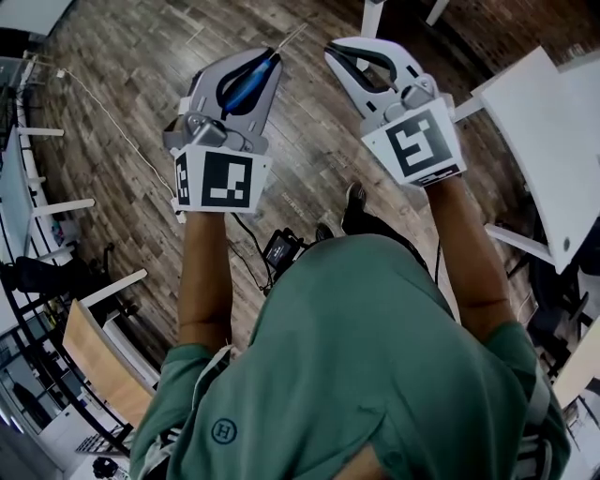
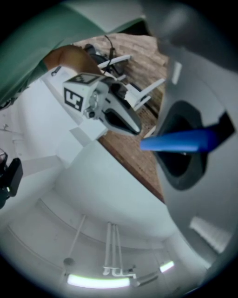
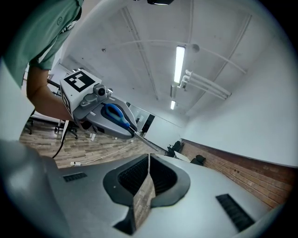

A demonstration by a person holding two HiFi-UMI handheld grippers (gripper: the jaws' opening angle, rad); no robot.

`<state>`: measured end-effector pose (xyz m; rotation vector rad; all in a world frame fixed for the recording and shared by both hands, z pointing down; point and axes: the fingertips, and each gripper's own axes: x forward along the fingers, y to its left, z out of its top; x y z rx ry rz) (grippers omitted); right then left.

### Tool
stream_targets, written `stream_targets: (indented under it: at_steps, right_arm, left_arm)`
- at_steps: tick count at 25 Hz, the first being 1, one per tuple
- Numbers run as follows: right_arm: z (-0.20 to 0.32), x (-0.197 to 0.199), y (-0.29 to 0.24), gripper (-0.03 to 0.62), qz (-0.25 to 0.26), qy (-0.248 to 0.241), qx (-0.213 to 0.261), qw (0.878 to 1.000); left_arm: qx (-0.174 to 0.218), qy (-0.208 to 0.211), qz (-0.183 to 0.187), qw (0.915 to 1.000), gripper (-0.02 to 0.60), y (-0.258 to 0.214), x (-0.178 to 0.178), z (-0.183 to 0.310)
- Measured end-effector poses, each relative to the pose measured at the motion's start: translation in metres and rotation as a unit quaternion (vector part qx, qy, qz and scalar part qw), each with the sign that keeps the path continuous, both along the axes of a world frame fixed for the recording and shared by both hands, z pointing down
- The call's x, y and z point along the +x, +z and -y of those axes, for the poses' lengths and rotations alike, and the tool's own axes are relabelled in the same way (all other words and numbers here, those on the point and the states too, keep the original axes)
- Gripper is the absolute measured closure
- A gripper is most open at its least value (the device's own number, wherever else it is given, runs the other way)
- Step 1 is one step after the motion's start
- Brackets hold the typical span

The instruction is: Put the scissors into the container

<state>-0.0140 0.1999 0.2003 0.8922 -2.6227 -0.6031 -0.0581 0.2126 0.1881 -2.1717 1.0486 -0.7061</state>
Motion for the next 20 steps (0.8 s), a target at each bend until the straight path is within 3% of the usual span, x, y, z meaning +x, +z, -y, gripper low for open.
stream_targets:
  at_steps: [7,13,20]
  right_arm:
    - [0.057,0.016,0.001,0.586,0.002,-0.025,-0.002,1.000]
    - [0.136,-0.004,-0.006,0.586,-0.001,-0.040,-0.014,0.999]
    - [0.136,0.017,0.018,0.586,0.005,-0.028,-0.014,1.000]
  left_arm:
    - [0.003,-0.027,0.007,0.9996,0.548,-0.001,0.016,0.056]
    - [-0.010,-0.043,0.005,0.9990,0.548,-0.007,-0.005,0.133]
    - [-0.007,-0.030,0.011,0.9995,0.548,0.014,0.015,0.135]
